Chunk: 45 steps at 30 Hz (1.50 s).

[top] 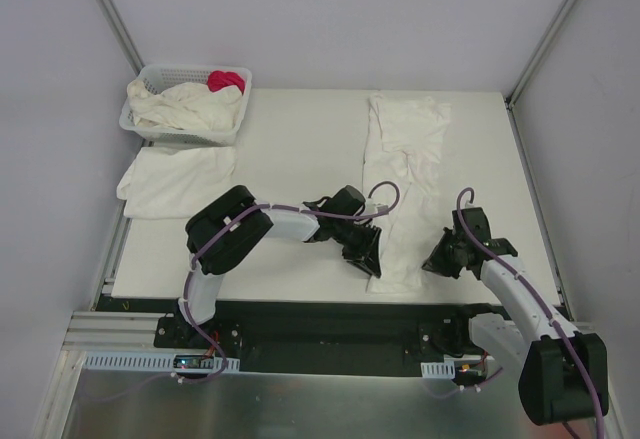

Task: Fold and stack the t-shirts
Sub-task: Grab the bottom of the folded rectangular tshirt with both arms, then fold the folded rectangular tshirt in 1/3 of the way

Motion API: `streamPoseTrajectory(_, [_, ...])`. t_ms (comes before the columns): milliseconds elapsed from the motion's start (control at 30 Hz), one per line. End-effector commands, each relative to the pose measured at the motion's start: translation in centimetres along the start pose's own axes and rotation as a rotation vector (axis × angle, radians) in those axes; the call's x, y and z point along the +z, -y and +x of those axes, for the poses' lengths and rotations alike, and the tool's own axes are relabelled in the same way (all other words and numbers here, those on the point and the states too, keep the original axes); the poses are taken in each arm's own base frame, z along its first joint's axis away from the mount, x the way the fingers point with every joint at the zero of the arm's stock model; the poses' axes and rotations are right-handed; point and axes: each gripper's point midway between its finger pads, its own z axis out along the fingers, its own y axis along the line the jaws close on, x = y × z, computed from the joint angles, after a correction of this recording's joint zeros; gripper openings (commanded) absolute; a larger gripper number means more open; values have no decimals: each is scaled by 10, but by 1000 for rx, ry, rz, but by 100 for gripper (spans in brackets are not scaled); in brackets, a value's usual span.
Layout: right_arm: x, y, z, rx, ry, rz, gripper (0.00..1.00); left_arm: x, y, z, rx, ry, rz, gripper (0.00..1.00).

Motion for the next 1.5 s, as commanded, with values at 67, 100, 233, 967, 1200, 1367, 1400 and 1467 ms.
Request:
streamPoseTrajectory(67, [-2, -9, -4, 4, 11, -32, 1, 4, 5, -3, 42, -14, 6, 13])
streamPoseTrajectory(100, [-2, -9, -4, 4, 10, -33, 1, 3, 4, -3, 42, -14, -1, 9])
streamPoseTrajectory(233, [-3, -9, -4, -1, 13, -36, 1, 2, 5, -7, 53, -11, -16, 0])
streamPoseTrajectory(967, [-7, -20, -29, 2, 77, -39, 1, -15, 8, -32, 100, 26, -48, 0])
streamPoseTrajectory(1200, [-21, -37, -61, 11, 156, -69, 1, -46, -2, -57, 118, 101, -94, 0])
streamPoseTrajectory(1367, [-27, -41, -82, 14, 199, -57, 1, -63, -1, -76, 131, 156, -106, 0])
streamPoseTrajectory(1400, [-29, -43, -86, 14, 209, -60, 1, -65, -2, -78, 125, 158, -108, 0])
streamPoseTrajectory(1467, [-28, -44, -92, 24, 216, -61, 1, -71, -2, -90, 126, 180, -102, 0])
